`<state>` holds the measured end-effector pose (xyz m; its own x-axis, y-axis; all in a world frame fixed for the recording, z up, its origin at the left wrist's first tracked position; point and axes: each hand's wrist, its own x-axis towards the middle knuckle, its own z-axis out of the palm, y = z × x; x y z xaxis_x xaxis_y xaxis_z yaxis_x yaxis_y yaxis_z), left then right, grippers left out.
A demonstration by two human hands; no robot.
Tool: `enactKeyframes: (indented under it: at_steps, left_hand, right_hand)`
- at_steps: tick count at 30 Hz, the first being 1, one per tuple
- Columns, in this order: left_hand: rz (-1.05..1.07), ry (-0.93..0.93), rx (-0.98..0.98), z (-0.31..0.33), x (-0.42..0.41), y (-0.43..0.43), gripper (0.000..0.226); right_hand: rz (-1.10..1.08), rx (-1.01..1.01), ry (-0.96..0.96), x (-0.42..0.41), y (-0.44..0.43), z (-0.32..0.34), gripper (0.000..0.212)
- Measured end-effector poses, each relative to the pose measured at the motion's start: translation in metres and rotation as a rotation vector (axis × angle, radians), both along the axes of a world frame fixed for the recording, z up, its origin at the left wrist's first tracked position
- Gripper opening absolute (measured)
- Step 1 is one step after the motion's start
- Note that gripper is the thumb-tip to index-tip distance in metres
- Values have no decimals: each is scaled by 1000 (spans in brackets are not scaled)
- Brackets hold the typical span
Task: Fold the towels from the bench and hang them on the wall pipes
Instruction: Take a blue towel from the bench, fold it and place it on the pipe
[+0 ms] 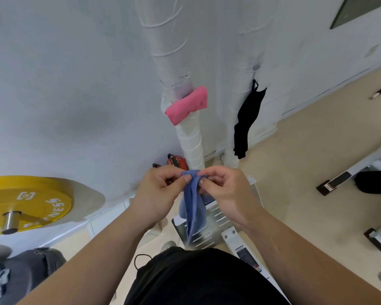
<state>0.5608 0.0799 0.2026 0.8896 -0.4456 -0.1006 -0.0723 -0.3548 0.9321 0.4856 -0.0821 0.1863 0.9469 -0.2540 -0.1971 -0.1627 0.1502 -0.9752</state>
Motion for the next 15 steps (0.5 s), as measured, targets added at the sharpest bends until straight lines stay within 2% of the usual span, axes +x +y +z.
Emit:
enactKeyframes:
  at_steps: [4, 8, 15]
  left_hand:
    - [-52, 28, -18, 7, -3, -2, 15]
    - [-86, 55, -31, 11, -3, -6, 16]
    - [-199, 12, 56, 13, -3, -15, 37]
  right_hand:
    - [-12, -93, -90, -2, -2, 3, 21]
    - [-37, -173, -140, -5, -4, 2, 12]
    - [-120, -299, -135, -11, -12, 4, 20]
